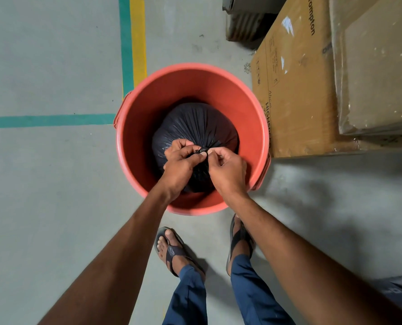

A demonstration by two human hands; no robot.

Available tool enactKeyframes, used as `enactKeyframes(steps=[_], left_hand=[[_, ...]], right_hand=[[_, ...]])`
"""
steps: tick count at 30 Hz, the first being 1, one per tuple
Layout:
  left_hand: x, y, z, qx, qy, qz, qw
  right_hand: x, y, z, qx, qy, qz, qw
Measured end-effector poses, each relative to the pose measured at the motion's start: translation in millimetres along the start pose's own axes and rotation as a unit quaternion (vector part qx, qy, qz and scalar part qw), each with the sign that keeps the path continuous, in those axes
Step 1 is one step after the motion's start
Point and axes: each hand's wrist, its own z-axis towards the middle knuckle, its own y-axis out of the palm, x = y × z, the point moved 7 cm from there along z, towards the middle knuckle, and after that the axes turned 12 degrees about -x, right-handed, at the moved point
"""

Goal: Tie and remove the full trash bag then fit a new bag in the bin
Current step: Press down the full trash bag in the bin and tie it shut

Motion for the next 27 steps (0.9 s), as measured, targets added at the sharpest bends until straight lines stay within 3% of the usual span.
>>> enactKeyframes(steps=[11,18,22,27], left_hand=[[-9,10,-2,-0.019,-0.005,-0.223,0.975],[-12,6,1,0.103,-0.043,-0.206,0.972],[-15,5,2,0.100,-0.050,-0.157,0.981],[-18,2,-3,0.095,-0.050,-0.063,0.992]], right_hand=[[-13,9,5,-0.003,-0.013,-0.010,1.000],[-26,11,3,-0.046,-0.071,-0.058,0.995],[-24,6,5,-0.056,-0.064,-0.053,0.995],[-26,-6,2,0.008,-0.081,-0.073,0.994]])
